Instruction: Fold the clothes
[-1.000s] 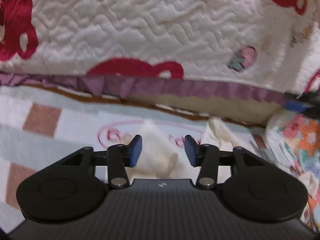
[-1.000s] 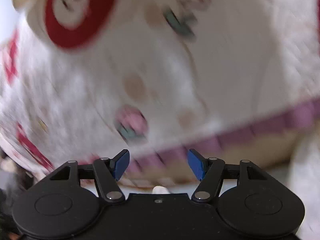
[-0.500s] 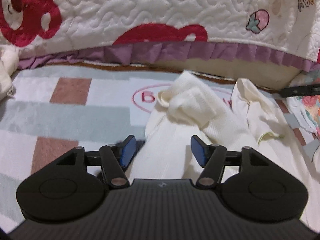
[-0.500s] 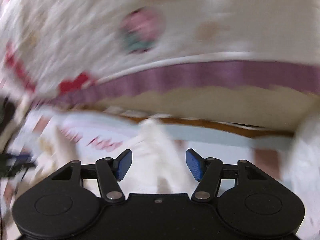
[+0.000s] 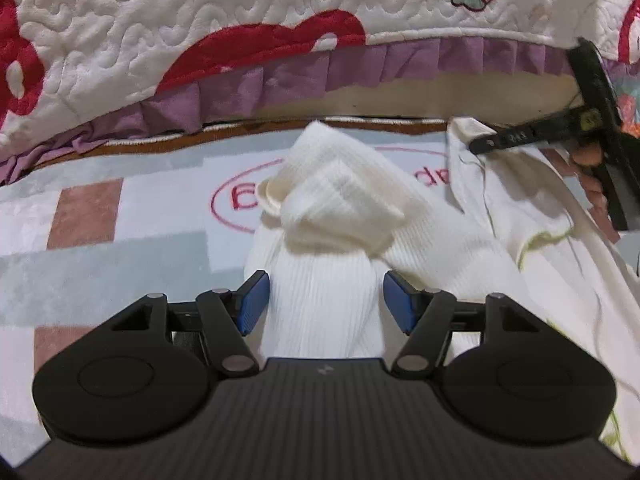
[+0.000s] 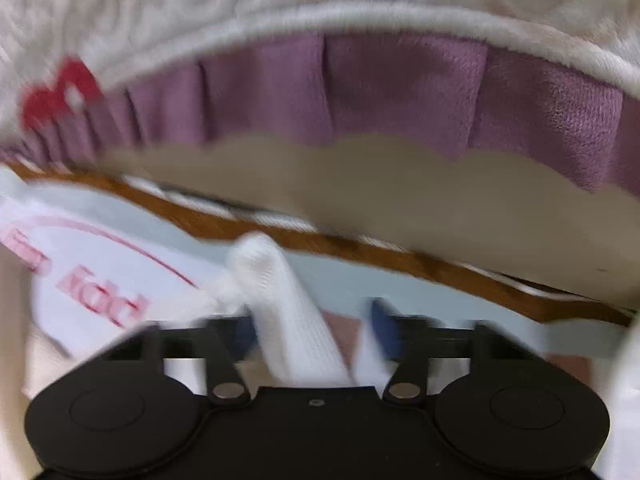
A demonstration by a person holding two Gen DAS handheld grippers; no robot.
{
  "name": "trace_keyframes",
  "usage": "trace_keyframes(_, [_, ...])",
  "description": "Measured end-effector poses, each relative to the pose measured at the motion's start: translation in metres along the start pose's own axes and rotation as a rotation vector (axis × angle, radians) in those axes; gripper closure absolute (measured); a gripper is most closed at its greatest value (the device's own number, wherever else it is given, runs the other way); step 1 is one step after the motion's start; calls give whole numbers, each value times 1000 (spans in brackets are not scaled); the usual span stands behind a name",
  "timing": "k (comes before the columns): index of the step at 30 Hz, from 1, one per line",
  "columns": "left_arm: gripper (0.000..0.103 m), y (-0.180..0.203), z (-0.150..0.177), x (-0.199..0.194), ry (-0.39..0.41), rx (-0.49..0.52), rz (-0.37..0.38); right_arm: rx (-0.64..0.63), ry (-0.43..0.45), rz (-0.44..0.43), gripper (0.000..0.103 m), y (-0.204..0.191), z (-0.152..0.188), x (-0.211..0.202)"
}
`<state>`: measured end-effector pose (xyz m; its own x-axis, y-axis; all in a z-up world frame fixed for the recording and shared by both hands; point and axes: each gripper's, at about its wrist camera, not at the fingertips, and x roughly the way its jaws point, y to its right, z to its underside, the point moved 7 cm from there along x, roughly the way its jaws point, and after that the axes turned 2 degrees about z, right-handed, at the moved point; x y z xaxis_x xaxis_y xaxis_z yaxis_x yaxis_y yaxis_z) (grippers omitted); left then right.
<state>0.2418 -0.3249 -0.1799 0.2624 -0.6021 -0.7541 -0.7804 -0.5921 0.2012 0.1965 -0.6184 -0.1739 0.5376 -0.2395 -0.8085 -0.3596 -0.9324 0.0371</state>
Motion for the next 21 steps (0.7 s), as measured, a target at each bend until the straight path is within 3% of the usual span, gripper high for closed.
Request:
trace_keyframes(1, [41, 0, -2, 1, 10, -6, 3, -4, 32, 33, 100, 7, -2, -8])
trace_keyframes(6, [35, -8, -9, 3, 30, -72, 18, -19, 191, 200, 101, 42, -12, -53])
trace_keyframes(8, [35, -8, -9, 5, 34, -84, 20, 59, 242, 286, 101, 77, -15, -73])
trace_keyframes(11, [34, -7, -8, 9, 34, -105, 32, 85, 215, 360, 101, 106, -6, -78])
trace_keyframes(14, [32, -2, -4, 14, 28, -114, 52, 56, 160, 391, 100, 109, 7, -66])
trace_keyframes(17, [37, 5, -2, 19, 34, -42, 14, 31, 154, 400, 100, 103, 12, -58])
trace_keyframes(19, [94, 9, -5, 16, 55, 26, -28, 40, 168, 397, 100, 100, 10, -58])
trace_keyframes(21, [95, 10, -12, 8, 95, 83, -66, 47, 205, 411, 100, 99, 5, -63])
